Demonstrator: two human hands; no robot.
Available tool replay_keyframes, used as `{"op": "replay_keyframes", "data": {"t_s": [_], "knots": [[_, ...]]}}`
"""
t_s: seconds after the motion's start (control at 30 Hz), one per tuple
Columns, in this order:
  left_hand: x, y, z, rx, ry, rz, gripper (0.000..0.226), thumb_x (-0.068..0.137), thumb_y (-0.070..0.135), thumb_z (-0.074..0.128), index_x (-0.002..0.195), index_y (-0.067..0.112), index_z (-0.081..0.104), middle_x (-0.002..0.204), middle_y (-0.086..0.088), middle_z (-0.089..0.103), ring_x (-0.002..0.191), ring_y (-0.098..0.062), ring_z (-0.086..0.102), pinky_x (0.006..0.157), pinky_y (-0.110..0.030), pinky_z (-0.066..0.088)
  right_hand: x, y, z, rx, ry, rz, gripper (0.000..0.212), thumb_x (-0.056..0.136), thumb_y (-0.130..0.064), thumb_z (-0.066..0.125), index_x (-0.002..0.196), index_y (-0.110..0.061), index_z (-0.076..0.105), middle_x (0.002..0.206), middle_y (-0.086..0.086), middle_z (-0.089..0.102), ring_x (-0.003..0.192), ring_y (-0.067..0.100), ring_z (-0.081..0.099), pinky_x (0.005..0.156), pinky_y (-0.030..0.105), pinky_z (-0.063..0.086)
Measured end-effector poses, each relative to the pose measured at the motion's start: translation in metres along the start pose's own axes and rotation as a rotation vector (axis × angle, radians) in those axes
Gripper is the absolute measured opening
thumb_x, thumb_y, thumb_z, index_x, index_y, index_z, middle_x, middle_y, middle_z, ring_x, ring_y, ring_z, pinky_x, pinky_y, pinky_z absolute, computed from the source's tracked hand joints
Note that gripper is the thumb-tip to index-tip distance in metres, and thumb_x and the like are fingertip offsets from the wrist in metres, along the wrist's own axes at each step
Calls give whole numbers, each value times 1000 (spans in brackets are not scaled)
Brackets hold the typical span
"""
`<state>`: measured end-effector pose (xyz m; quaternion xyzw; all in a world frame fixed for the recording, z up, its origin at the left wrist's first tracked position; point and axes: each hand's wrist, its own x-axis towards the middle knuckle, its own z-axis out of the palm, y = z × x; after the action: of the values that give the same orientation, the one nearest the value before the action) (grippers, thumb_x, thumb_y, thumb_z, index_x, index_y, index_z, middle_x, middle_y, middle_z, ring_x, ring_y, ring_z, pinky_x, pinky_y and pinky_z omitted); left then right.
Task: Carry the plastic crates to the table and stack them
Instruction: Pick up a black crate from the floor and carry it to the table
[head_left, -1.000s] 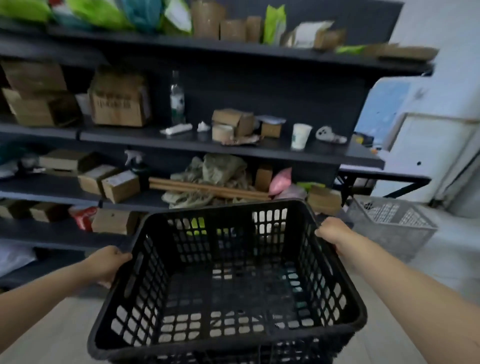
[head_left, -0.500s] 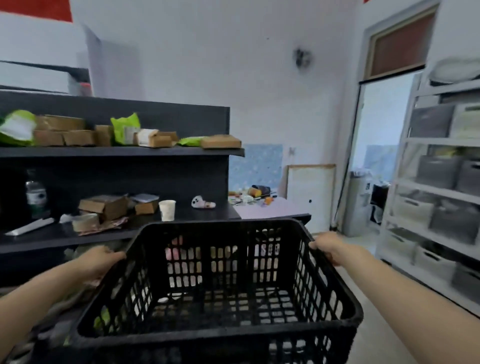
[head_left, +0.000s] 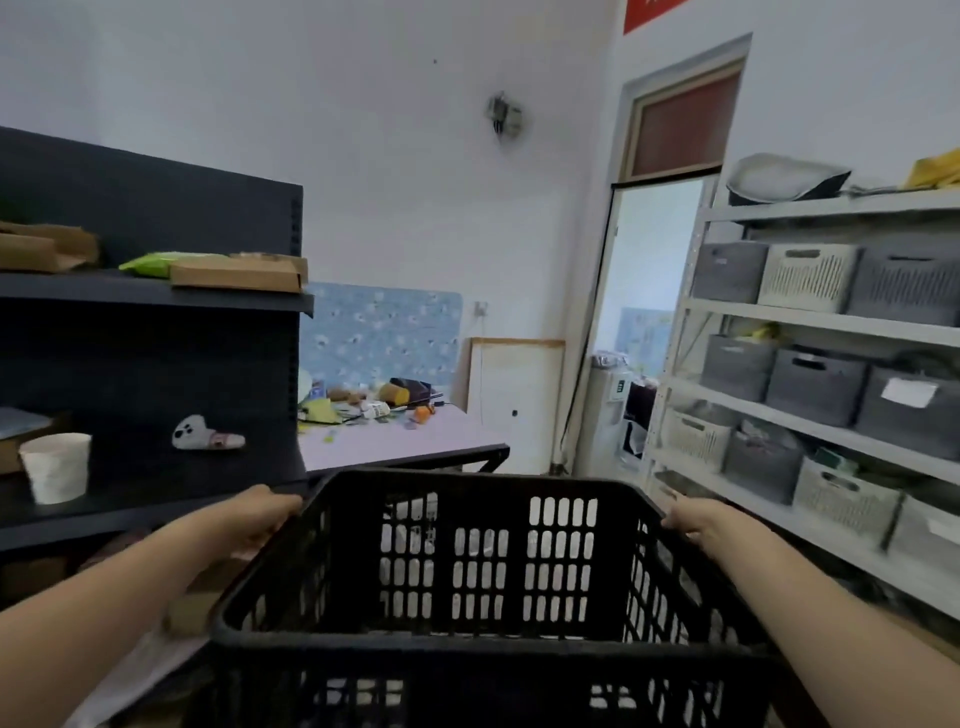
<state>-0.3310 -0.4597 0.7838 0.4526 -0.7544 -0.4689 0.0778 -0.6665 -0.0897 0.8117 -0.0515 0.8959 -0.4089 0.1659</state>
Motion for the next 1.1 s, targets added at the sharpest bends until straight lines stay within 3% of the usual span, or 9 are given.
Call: {"op": "replay_keyframes", "data": {"t_s": [0.07,0.13,0.2,0.3,0.53,0.63,0.8,1.0,1.1], "knots": [[42,20,20,16,-41,-11,35,93,20,51,61,10,39,45,-4,26,33,-15,26,38,-17,24,43,-4,-1,-8,-11,62,32,93,5,46,125,5,50,126,20,51,108,28,50,92,33,41],[82,39,37,22,-66,-14,37,92,24,52,60,11,40,41,-2,29,33,-17,28,39,-16,28,63,-14,-3,-20,-19,97,7,93,3,48,98,2,53,98,14,53,87,23,51,85,31,40],[120,60,51,-13,-93,-1,38,92,27,52,58,13,43,40,-1,33,37,-17,31,43,-16,30,91,-24,-7,11,-15,112,9,96,0,46,95,3,55,79,10,49,67,22,47,77,30,44],[181,93,69,-33,-103,-17,28,89,26,51,66,10,49,52,-7,41,42,-20,39,50,-21,36,144,-31,-10,88,-44,265,14,98,-6,44,92,3,53,75,19,51,61,28,52,56,32,49],[314,164,109,-62,-96,-40,22,88,20,53,73,6,44,52,-8,36,37,-21,37,41,-19,35,294,-61,-13,123,-47,356,21,92,-12,51,78,3,55,57,20,54,50,28,50,68,36,44],[373,185,132,-62,-94,-78,22,87,19,53,71,7,44,53,-7,37,37,-21,37,42,-20,37,377,-81,-2,141,-106,336,32,92,-5,44,60,2,47,30,16,44,20,22,41,37,24,40],[459,195,163,-83,-79,-199,24,90,21,52,74,4,51,49,-8,45,37,-22,47,45,-22,46,514,-115,36,103,-162,316,15,89,-7,47,79,1,54,63,20,53,50,28,50,52,30,45],[544,189,186,-96,-68,-344,26,90,3,38,73,-5,56,50,-18,61,36,-26,59,45,-28,54,642,-165,103,16,-276,338,23,91,-8,45,68,-2,44,39,12,48,44,26,38,46,29,31],[593,181,191,-110,-45,-382,25,92,3,41,72,-2,54,46,-14,59,34,-23,55,42,-24,47,703,-185,149,16,-322,318,13,93,-9,44,86,0,50,44,14,51,39,27,46,41,26,39]]}}
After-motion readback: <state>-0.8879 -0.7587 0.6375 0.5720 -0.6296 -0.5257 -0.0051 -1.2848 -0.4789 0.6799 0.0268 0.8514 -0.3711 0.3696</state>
